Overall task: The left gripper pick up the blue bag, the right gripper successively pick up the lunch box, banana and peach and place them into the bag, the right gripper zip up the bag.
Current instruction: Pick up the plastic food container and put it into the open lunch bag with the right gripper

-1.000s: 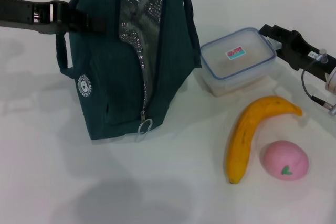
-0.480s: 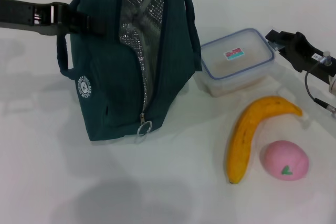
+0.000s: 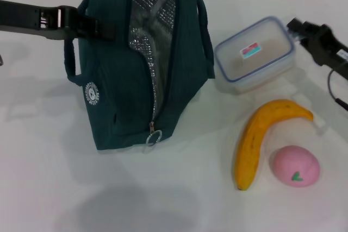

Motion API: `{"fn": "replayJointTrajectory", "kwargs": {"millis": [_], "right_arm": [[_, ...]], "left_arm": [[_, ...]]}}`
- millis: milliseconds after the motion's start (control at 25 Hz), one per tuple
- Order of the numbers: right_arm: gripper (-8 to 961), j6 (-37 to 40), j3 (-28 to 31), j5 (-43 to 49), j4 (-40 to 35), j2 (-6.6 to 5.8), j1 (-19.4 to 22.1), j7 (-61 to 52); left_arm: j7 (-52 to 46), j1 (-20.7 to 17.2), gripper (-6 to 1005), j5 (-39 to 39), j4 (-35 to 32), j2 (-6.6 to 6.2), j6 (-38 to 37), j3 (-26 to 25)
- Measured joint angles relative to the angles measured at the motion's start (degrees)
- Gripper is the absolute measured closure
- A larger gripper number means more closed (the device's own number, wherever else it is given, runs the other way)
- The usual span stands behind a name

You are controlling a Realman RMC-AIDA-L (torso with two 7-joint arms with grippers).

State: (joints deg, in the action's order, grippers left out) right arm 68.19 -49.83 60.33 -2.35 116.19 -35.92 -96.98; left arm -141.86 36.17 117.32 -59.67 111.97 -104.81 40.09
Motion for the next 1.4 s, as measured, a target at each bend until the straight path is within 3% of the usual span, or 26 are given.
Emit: {"fn": "replayJointTrajectory", "kwargs": {"millis": [320, 680, 1120, 1400], "right_arm": [[858, 10.36, 0.0, -8.77, -0.17, -0.04, 2.92, 1.28], [858, 21.18, 0.07, -15.14, -0.82, -0.05, 2.37, -2.56], [858, 29.4, -0.36, -16.36, 1.91, 0.01, -8.48, -7.6], [857, 29.15, -1.55, -13.86, 5.07, 0.01, -13.52, -7.59]], "left_arm": [[0.0, 0.5, 957, 0.0, 1.19, 0.47, -0.13, 0.48], [-0.26, 1.08, 956, 0.01, 1.4, 1.53, -0.13, 1.32], [-0.02, 1.96, 955, 0.58, 2.99, 2.84, 0.53, 3.01], [0.06, 2.69, 955, 0.45, 2.99, 3.35, 0.58, 4.15]]}}
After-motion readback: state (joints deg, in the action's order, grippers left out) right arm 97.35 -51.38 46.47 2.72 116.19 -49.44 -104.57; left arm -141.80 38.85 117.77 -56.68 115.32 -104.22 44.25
